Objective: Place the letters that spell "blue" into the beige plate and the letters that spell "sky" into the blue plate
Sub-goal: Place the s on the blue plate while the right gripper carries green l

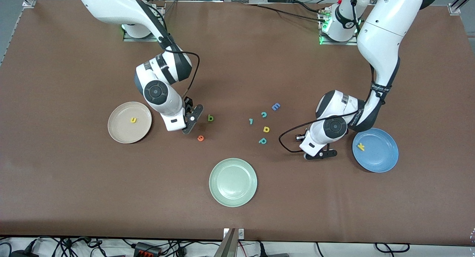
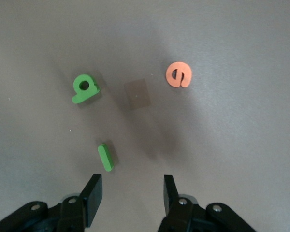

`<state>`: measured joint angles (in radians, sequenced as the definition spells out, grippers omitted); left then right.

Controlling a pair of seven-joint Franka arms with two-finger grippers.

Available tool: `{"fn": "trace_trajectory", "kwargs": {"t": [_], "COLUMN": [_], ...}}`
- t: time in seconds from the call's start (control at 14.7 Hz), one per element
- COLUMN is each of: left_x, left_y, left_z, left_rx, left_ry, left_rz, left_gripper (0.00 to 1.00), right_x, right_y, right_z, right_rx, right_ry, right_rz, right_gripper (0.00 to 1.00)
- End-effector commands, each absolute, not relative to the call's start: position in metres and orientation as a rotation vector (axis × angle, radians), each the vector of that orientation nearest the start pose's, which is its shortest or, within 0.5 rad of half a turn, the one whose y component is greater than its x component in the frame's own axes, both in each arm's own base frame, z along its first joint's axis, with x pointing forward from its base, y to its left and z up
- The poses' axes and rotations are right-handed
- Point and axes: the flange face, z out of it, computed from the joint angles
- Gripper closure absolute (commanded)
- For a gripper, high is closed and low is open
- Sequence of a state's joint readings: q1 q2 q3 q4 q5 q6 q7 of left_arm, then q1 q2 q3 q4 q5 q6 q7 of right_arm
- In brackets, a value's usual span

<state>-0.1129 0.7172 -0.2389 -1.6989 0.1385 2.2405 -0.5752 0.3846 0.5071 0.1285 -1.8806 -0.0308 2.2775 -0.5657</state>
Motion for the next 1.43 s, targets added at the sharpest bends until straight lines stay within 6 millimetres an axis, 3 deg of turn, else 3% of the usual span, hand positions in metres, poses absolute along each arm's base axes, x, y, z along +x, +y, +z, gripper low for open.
{"fn": "trace_trajectory", "kwargs": {"t": [0.0,0.2,0.41,0.61,0.82,1.02,1.09,1.15,1.22,1.36], "left_x": [0.631,0.651,0.663,0.664,0.663,0.657,0.656,0.656,0.656,0.656], "left_y": [-0.189,-0.17,-0.11,-0.031,0.042,0.077,0.08,0.078,0.077,0.066], "left_z": [0.204,0.253,0.278,0.271,0.25,0.224,0.223,0.223,0.224,0.227], "left_rx": [-3.086,-3.047,-3.045,-3.051,-3.098,-3.134,-3.137,-3.136,-3.136,-3.137], "left_ry": [-0.308,-0.289,-0.162,-0.082,0.021,0.104,0.106,0.109,0.111,0.117], "left_rz": [0.24,0.298,0.367,0.446,0.476,0.447,0.44,0.442,0.444,0.45], "left_gripper": [0.89,0.89,0.89,0.89,0.89,0.87,0.65,0.14,0.0,0.0], "right_x": [0.531,0.518,0.505,0.499,0.491,0.487,0.487,0.487,0.487,0.487], "right_y": [0.319,0.328,0.323,0.322,0.326,0.325,0.325,0.325,0.325,0.325], "right_z": [0.229,0.212,0.192,0.186,0.181,0.178,0.178,0.178,0.178,0.178], "right_rx": [-2.6,-2.571,-2.56,-2.554,-2.54,-2.538,-2.537,-2.536,-2.537,-2.536], "right_ry": [-1.746,-1.838,-1.842,-1.847,-1.868,-1.87,-1.872,-1.872,-1.872,-1.874], "right_rz": [0.148,0.156,0.095,0.077,0.094,0.111,0.111,0.113,0.111,0.111], "right_gripper": [0.4,0.4,0.4,0.41,0.45,0.47,0.5,0.5,0.51,0.62]}}
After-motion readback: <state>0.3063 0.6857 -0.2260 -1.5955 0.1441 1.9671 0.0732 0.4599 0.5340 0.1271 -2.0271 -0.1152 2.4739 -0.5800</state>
